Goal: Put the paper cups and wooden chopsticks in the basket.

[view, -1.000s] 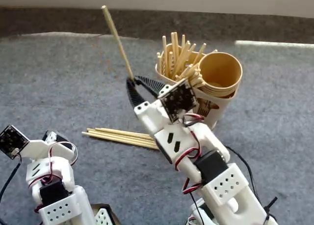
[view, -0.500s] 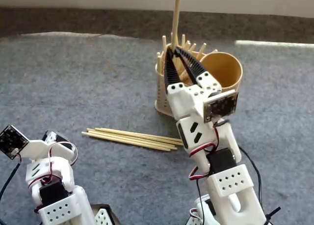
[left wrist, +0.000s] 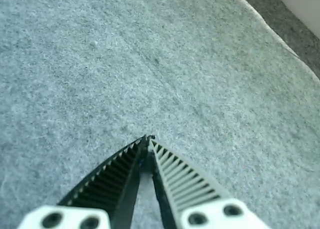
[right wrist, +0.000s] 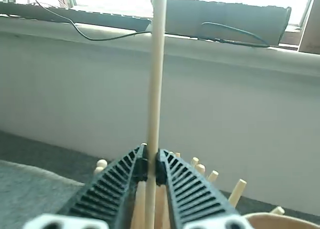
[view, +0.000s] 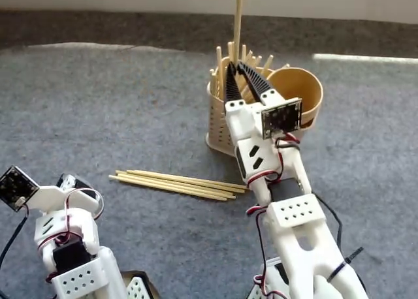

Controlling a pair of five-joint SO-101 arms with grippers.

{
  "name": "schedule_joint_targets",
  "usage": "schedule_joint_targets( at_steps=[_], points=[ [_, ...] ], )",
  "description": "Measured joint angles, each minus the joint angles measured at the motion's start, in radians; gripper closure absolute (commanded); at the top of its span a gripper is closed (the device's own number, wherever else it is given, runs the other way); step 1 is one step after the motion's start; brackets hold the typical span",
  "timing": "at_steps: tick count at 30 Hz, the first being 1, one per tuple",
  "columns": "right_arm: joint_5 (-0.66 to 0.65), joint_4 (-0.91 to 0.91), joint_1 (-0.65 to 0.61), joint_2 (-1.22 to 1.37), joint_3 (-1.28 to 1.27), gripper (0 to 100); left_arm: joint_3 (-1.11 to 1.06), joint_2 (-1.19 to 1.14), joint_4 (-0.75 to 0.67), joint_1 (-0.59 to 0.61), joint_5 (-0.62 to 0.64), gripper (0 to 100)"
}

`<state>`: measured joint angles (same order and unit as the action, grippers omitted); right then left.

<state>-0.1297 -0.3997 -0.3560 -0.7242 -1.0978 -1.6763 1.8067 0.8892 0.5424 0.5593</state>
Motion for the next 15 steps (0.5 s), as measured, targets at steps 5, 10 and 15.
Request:
schedule_joint_targets(
  at_steps=[5, 10, 15],
  points=[
    [0.0, -0.046, 0.009, 0.057, 0.002, 98.7, 0.0, 0.0, 0.0, 0.0, 0.0, 97],
    [0.0, -0.048, 0.011, 0.063, 0.002, 88.1, 0.0, 0.0, 0.0, 0.0, 0.0, 97],
    [0.0, -0.048, 0.011, 0.071, 0.002, 86.8, 0.0, 0.0, 0.0, 0.0, 0.0, 97]
  ],
)
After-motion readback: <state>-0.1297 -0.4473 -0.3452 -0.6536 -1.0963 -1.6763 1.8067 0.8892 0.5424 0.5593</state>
